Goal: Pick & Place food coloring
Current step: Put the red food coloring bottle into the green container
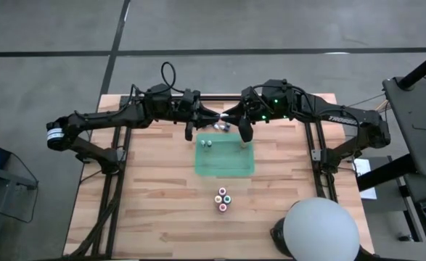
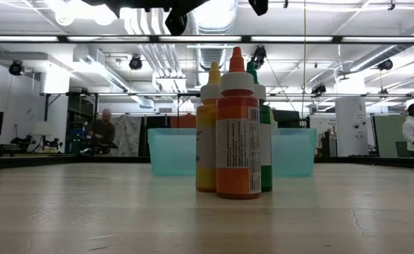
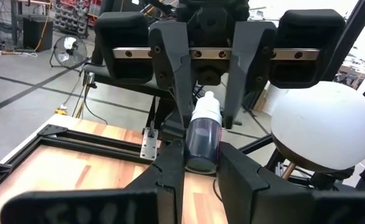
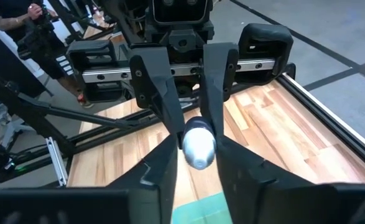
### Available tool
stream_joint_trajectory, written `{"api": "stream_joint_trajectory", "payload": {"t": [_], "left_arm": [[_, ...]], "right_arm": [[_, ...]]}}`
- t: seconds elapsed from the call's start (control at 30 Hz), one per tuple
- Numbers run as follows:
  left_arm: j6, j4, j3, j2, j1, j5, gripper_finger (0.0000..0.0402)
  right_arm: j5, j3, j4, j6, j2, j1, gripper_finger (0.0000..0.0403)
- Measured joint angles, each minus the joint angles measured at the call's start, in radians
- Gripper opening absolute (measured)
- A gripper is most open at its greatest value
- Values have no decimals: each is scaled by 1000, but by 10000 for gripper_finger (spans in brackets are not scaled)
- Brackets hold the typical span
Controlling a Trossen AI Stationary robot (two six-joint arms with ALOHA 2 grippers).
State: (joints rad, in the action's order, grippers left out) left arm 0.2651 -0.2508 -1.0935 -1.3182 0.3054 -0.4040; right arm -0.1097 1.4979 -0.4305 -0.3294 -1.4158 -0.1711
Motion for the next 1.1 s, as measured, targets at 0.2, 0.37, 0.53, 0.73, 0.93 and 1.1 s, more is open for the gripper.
{"api": "stream_joint_trajectory", "payload": {"t": [0.2,0.37,0.53,0.73,0.93,1.1], "left_arm": [[1,0,0,0,0,2,53],[1,1,0,0,0,2,56],[-1,0,0,0,0,1,99],[-1,3,0,0,1,1,160],[-3,85,0,31,17,0,171],[-4,254,0,93,57,2,172]], "right_arm": [[4,0,-4,1,0,0,47],[3,0,-8,1,0,0,50],[-5,0,-10,1,0,1,52],[-8,0,-15,15,0,1,52],[-24,0,-54,15,1,1,52],[-54,0,-77,-1,2,1,52]]}}
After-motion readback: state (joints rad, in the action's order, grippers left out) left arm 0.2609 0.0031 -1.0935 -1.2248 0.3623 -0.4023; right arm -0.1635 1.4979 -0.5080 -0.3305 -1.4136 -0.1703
